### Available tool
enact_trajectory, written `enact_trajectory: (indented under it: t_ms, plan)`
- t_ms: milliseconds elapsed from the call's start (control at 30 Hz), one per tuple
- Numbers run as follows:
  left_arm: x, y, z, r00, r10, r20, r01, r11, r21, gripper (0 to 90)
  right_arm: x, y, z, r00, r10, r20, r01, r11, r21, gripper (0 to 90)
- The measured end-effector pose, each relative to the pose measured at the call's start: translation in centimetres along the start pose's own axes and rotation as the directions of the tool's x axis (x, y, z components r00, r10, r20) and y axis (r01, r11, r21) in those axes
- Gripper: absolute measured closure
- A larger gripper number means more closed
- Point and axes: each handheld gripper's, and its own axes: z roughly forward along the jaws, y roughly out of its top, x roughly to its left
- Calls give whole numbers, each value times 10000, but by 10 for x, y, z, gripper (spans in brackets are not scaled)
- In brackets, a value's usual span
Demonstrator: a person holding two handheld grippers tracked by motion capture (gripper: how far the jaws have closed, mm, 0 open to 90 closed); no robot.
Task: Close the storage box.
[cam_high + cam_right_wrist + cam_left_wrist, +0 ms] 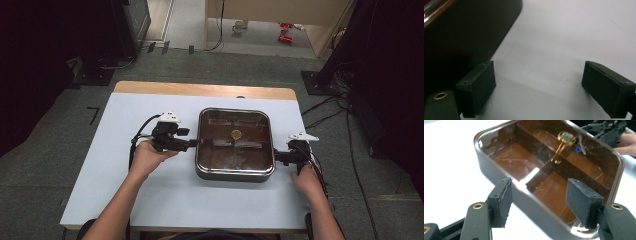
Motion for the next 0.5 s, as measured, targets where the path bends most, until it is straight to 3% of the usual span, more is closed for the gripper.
enact_trajectory:
  t_ms: [500]
  plan:
    - [4, -55, -19, 9962, -509, -711, 503, 9987, -96, 376, -1, 0, 0, 10000, 40, -36, -40, 10000, 7, 112]
